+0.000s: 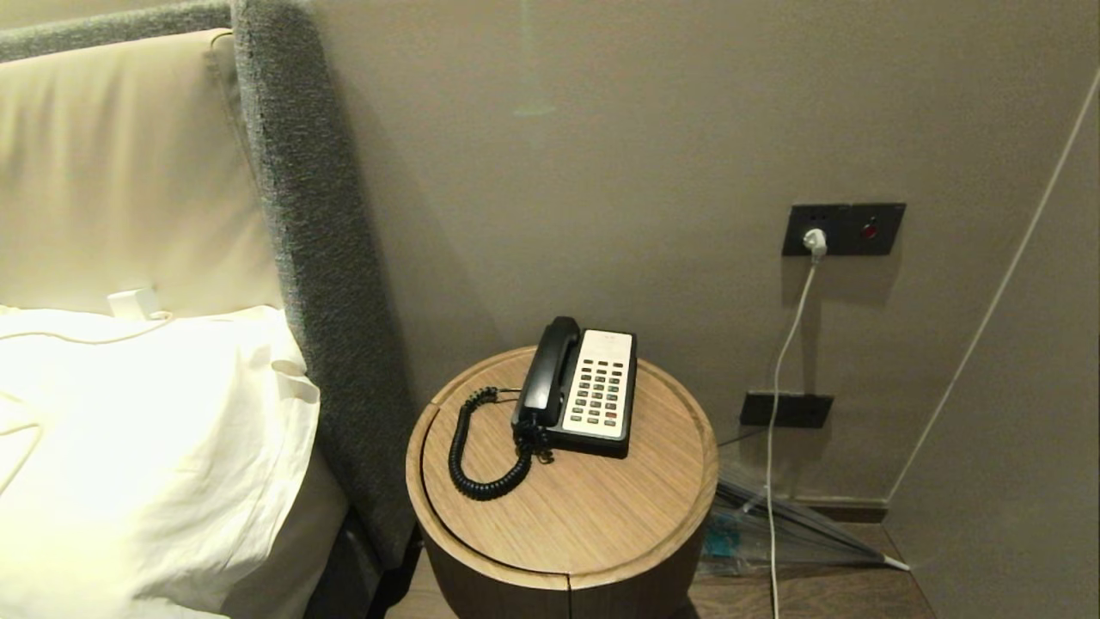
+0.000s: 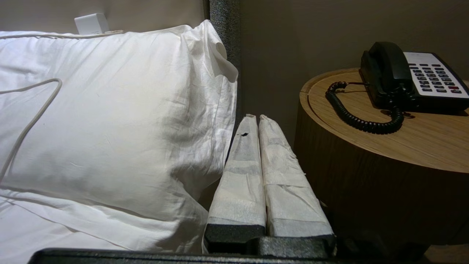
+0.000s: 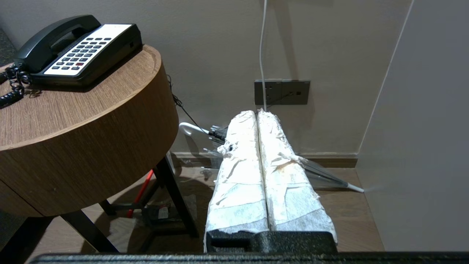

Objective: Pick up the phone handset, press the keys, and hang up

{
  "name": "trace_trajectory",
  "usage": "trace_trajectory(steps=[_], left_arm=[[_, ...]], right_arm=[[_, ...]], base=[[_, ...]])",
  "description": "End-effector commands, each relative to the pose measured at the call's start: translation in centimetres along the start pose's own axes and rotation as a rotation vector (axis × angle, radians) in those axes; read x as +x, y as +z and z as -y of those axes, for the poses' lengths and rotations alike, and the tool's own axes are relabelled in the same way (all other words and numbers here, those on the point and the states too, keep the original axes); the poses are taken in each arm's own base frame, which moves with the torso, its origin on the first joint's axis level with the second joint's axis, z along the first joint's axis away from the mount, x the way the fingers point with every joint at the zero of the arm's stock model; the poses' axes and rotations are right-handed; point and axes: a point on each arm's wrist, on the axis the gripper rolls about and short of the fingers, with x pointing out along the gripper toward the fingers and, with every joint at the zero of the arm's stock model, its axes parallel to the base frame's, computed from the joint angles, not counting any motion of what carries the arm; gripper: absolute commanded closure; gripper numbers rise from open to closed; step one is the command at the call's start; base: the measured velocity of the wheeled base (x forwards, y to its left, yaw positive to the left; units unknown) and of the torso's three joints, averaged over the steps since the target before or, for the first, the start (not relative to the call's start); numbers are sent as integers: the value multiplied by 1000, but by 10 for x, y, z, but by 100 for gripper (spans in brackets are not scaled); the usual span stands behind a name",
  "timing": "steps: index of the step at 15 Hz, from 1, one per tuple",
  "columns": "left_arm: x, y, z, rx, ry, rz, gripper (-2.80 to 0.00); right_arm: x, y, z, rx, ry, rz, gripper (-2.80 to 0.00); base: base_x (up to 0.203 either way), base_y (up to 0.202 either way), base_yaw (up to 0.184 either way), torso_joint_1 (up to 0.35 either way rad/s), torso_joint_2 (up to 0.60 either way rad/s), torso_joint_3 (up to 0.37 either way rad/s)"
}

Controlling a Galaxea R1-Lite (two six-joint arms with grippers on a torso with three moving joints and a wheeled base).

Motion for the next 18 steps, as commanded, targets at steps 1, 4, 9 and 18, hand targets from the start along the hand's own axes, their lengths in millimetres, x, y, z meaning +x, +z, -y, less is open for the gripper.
trace_trajectory(steps=[1,4,9,18], left_arm=[[2,-11,0,-7,1,-39,0],[2,-11,0,-30,2,-37,0],[2,-11,0,-34,3,-36,0],[2,-11,0,-27,0,-37,0]], right_arm=[[0,0,0,0,1,1,0],[0,0,0,0,1,1,0],[0,0,0,0,1,1,0],[0,0,0,0,0,1,0]], base=[[0,0,0,2,-2,56],[0,0,0,2,3,147],[0,0,0,4,5,197],[0,0,0,2,3,101]])
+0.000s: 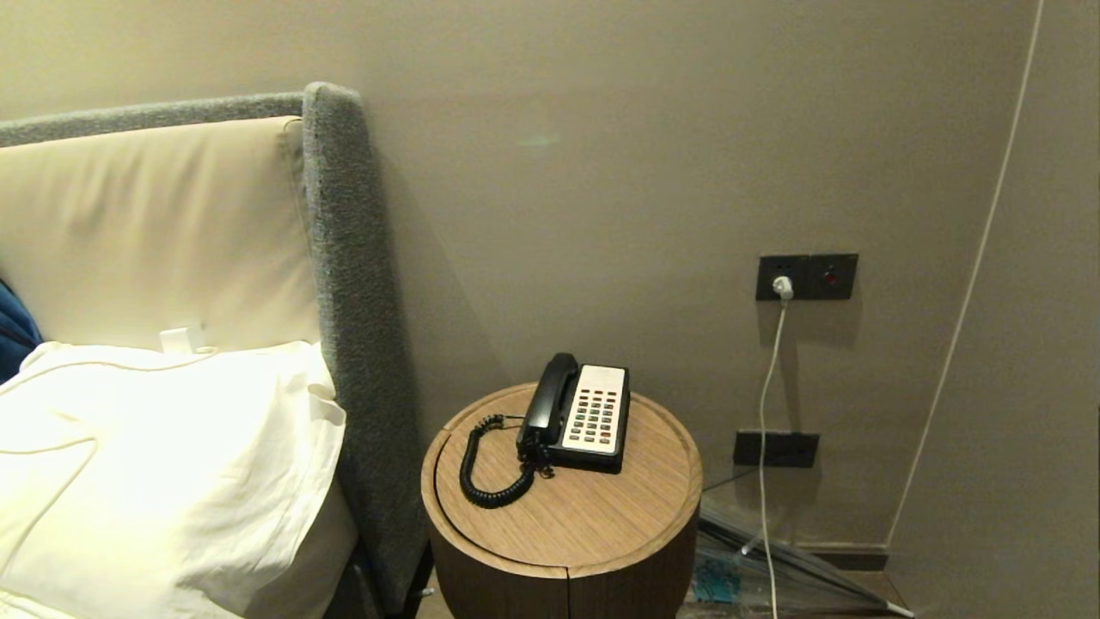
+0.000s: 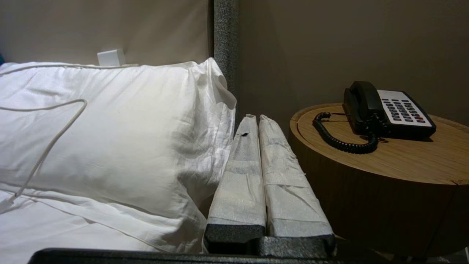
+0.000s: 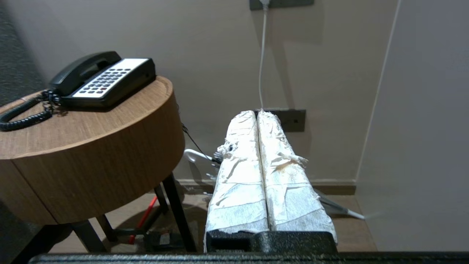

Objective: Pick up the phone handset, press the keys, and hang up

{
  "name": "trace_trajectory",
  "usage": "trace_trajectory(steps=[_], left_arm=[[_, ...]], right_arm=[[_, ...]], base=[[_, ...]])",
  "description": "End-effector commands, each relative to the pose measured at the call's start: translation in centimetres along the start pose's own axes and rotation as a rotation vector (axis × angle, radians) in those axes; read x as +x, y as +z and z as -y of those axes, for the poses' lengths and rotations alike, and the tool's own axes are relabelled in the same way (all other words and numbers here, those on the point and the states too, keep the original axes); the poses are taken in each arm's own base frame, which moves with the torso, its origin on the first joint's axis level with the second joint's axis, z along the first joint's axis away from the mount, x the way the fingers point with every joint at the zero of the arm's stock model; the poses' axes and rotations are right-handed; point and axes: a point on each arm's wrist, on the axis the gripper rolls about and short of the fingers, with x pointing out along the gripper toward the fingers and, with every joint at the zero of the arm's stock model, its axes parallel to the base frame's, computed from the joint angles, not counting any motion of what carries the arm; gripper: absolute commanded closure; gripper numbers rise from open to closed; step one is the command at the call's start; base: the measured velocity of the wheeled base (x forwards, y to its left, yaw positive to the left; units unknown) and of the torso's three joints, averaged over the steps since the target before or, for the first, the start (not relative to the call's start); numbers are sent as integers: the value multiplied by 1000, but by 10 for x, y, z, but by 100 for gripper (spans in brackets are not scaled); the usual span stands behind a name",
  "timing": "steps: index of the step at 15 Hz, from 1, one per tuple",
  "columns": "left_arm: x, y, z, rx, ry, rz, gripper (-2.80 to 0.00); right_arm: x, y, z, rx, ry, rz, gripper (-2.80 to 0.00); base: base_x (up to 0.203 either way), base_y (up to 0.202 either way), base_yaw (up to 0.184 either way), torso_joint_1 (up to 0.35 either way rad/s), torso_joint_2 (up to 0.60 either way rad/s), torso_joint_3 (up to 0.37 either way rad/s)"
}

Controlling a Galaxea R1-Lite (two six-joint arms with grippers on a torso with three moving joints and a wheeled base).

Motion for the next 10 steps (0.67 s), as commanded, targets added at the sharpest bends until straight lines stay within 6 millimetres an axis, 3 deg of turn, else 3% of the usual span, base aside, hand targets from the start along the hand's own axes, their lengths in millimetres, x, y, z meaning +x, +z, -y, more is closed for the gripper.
trace_trajectory(steps=[1,10], left_arm=[[2,-12,0,-10,0,-41,0],[2,-11,0,-17,2,-38,0]], right_arm=[[0,0,0,0,1,1,0],[0,0,0,0,1,1,0]], base=[[0,0,0,0,0,0],[0,0,0,3,1,-176]])
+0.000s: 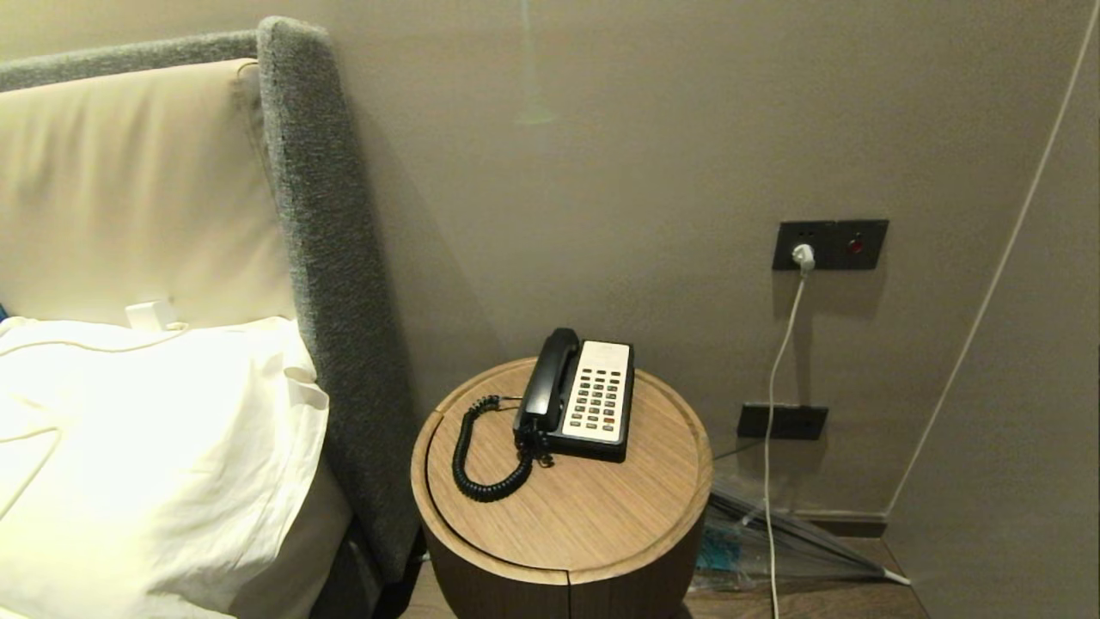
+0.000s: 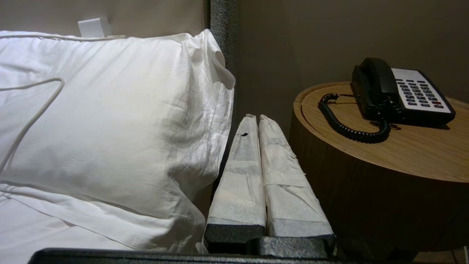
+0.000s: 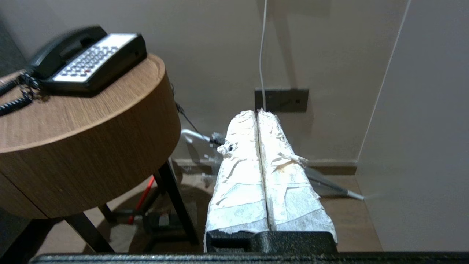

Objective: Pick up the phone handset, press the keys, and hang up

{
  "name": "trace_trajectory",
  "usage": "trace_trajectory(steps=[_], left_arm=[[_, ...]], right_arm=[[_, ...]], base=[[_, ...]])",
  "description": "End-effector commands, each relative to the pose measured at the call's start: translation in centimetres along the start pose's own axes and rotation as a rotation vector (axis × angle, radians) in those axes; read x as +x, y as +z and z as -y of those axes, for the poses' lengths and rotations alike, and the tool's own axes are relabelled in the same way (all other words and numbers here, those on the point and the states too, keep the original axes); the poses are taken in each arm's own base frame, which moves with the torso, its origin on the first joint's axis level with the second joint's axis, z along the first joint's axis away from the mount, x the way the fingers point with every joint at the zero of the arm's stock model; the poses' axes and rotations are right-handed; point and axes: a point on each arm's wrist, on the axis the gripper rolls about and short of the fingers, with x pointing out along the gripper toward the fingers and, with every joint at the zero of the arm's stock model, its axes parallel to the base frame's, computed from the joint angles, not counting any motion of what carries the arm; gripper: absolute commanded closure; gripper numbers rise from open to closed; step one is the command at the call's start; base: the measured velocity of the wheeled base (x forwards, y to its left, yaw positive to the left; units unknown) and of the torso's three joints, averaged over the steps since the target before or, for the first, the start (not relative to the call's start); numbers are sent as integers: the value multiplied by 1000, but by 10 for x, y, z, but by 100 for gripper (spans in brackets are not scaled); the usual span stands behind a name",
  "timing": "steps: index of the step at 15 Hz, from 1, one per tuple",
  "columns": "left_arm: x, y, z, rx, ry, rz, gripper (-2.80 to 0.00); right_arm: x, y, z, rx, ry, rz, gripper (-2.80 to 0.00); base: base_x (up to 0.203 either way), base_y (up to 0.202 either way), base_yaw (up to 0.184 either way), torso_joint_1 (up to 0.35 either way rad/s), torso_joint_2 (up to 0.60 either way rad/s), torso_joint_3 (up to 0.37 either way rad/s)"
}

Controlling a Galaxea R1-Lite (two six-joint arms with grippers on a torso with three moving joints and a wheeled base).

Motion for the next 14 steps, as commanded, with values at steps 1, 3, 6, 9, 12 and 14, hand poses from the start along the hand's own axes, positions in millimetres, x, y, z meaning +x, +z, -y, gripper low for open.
trace_trajectory(steps=[1,3,6,9,12,14], left_arm=[[2,-11,0,0,1,-39,0],[2,-11,0,0,1,-39,0],[2,-11,0,1,2,-40,0],[2,-11,0,1,1,-39,0],[2,-11,0,6,1,-39,0],[2,-11,0,6,1,-39,0]], right_arm=[[0,0,0,0,0,2,0],[0,0,0,0,0,2,0],[0,0,0,0,0,2,0],[0,0,0,0,0,2,0],[0,0,0,0,0,2,0],[0,0,0,-3,0,2,0]], base=[[0,0,0,-1,13,-198],[0,0,0,4,1,-168],[0,0,0,2,5,-54],[0,0,0,1,1,15],[0,0,0,2,3,66],[0,0,0,3,3,14]])
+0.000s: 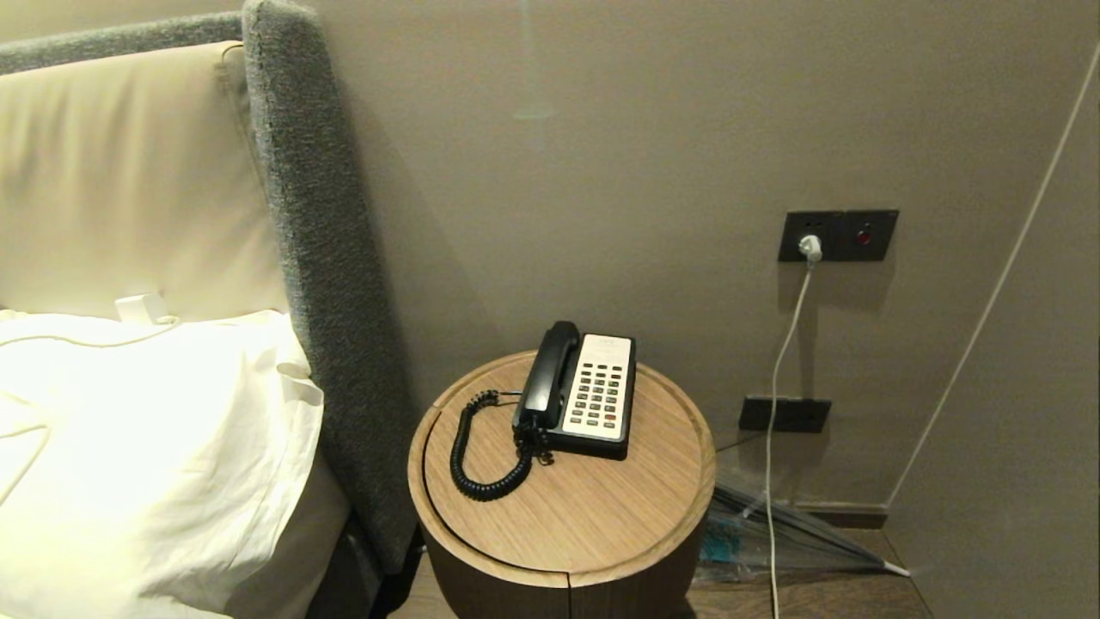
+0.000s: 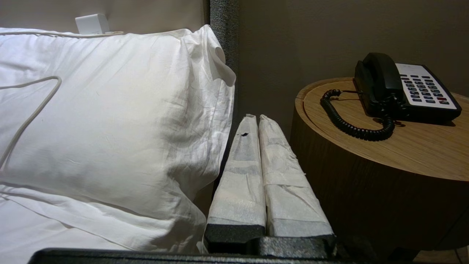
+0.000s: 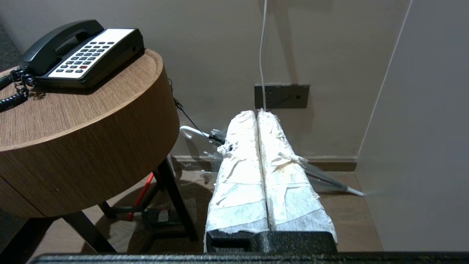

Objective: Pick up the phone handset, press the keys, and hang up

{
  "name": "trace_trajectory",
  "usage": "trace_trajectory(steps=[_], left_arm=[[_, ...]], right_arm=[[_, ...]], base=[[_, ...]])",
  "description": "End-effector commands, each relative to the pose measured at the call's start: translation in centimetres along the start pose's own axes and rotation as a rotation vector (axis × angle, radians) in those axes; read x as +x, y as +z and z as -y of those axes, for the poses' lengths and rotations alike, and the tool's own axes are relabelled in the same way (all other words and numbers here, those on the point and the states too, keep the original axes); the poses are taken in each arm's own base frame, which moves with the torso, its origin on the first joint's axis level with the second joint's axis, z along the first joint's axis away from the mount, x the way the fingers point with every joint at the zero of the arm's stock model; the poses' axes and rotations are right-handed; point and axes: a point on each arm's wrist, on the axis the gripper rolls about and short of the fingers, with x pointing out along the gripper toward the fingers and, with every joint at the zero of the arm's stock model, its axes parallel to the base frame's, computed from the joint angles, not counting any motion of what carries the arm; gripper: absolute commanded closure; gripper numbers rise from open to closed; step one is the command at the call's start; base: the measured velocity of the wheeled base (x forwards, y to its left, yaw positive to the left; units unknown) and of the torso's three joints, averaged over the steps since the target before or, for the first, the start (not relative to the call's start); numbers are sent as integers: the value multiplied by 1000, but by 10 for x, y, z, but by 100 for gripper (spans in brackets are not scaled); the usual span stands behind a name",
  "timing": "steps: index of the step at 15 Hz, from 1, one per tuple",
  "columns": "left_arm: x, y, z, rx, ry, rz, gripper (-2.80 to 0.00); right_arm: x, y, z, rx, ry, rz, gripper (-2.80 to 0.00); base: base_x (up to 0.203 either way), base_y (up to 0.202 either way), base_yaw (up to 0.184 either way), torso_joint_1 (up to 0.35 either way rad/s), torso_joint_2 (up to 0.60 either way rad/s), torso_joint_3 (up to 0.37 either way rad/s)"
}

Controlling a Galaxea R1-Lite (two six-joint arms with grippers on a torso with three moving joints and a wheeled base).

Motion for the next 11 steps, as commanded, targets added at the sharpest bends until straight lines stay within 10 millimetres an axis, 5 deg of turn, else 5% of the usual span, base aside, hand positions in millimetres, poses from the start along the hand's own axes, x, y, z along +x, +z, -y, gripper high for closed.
trace_trajectory(steps=[1,11], left_arm=[[2,-11,0,0,0,-39,0],[2,-11,0,0,0,-39,0]], right_arm=[[0,0,0,-3,3,0,0],[0,0,0,16,-3,6,0]], base=[[0,0,0,0,0,0],[0,0,0,0,0,0]])
